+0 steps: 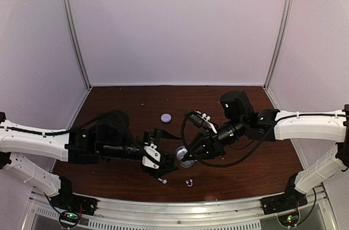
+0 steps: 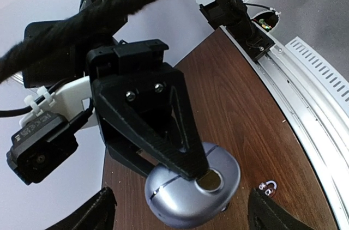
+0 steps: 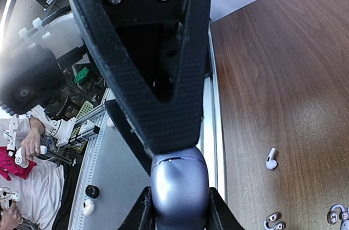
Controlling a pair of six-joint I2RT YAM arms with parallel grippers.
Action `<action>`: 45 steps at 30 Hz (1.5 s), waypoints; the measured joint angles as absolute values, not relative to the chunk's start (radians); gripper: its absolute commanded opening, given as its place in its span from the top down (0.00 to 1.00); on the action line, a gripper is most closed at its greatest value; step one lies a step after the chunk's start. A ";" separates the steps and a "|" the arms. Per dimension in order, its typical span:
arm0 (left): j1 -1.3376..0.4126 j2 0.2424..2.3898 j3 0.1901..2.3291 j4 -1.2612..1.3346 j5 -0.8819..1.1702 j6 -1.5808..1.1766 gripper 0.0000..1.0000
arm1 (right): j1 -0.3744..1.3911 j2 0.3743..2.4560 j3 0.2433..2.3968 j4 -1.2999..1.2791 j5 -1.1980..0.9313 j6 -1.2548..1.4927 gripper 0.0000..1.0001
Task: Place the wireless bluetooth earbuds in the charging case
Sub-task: Pass from the right arm to the left
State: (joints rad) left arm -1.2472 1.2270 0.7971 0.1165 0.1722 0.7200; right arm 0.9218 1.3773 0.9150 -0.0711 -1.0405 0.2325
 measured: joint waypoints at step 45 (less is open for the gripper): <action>-1.282 1.299 0.830 0.291 0.011 0.720 0.74 | 0.929 1.369 0.928 0.046 -1.070 0.294 0.40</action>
